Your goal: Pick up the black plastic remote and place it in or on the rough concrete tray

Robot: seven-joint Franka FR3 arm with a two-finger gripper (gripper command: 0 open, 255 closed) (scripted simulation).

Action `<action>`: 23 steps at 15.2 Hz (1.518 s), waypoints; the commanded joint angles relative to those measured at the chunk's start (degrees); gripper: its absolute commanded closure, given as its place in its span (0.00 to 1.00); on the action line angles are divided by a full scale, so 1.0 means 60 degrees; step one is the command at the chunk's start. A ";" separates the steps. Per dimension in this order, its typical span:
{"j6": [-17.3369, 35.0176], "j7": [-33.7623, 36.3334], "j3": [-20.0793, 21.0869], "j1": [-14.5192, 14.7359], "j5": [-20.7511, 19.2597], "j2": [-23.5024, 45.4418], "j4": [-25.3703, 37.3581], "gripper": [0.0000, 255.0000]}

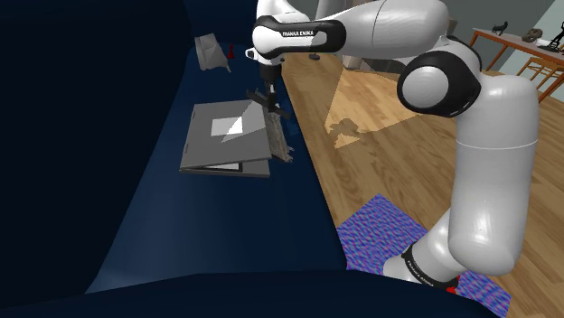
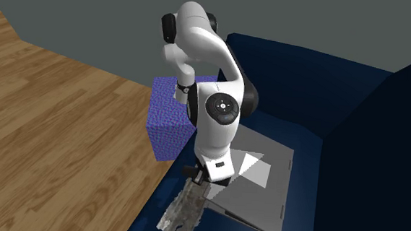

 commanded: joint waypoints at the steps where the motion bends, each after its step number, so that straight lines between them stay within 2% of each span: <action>1: 0.0032 -0.0001 0.0010 0.0008 0.0006 0.0009 -0.0016 1.00; 6: 0.0032 -0.0001 0.0009 0.0008 0.0006 0.0010 -0.0016 1.00; 7: 0.0036 -0.0002 0.0009 0.0007 0.0006 0.0003 -0.0027 0.00; 12: 0.0032 -0.0001 0.0009 0.0008 0.0006 0.0010 -0.0016 0.00; 16: -0.1270 -0.0033 0.0019 0.0055 0.0019 0.0161 0.1435 0.00; 23: -0.1270 -0.0034 0.0019 0.0055 0.0020 0.0161 0.1436 0.00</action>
